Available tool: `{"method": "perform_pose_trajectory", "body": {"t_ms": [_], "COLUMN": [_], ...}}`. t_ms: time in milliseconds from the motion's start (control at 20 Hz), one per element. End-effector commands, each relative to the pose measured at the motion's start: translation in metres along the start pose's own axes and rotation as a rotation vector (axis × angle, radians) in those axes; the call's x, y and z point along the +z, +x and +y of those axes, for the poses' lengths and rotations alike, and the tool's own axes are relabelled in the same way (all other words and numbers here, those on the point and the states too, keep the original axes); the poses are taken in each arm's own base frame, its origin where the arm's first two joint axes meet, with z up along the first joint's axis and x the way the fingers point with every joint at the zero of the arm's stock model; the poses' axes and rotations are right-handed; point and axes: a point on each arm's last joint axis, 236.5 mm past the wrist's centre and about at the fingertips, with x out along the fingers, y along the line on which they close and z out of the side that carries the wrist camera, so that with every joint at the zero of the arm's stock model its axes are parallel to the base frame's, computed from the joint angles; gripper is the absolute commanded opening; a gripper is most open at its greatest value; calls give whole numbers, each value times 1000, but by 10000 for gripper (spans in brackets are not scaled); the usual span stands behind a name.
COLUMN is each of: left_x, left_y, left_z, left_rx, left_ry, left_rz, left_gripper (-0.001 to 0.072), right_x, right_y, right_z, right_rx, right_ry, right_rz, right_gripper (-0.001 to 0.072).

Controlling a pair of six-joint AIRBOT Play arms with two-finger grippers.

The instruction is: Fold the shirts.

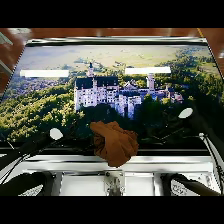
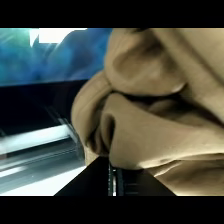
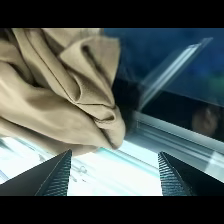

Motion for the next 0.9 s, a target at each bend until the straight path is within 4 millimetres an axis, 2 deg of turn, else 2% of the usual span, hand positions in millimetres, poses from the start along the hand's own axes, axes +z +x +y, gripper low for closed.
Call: {"method": "perform_pose_trajectory", "body": {"t_ms": [0, 150, 250, 300, 350, 400, 450, 500, 550, 650, 700, 750, 850], "left_x": [5, 10, 15, 18, 20, 22, 24, 28, 35, 57, 70, 86, 116], "left_y": [-1, -5, -9, -10, -11, -12, -14, -17, -24, -51, -73, -101, -171], "left_z": [-9, -18, -23, -25, -27, -30, -33, -33, -29, -20, -21, -30, -71], "left_rx": [-16, -32, -35, -37, -39, -42, -44, -25, 17, 133, 190, 234, 268], "left_ry": [42, 75, 113, 122, 128, 141, 170, 207, 253, 322, 367, 434, 556], "left_rz": [-10, -25, -40, -46, -53, -58, -69, -82, -98, -146, -184, -242, -417], "left_gripper": [38, 38, 38, 38, 38, 38, 36, 35, 34, 33, 33, 33, 33], "right_x": [-9, -2, -3, -4, -6, -7, -6, -4, 1, 21, 35, 50, 72], "right_y": [38, 57, 66, 70, 74, 75, 73, 69, 60, 25, -2, -33, -113], "right_z": [6, 18, 22, 22, 24, 24, 25, 26, 28, 36, 45, 57, 97], "right_rx": [-46, -42, -44, -49, -52, -54, -53, -51, -54, -69, -74, -75, -74], "right_ry": [-36, -13, 10, 16, 11, 6, 2, -18, -45, -108, -152, -204, -343], "right_rz": [97, 84, 92, 99, 109, 111, 106, 90, 55, -67, -161, -267, -518], "right_gripper": [655, 647, 486, 487, 355, 121, 54, 54, 54, 53, 53, 53, 53]}}
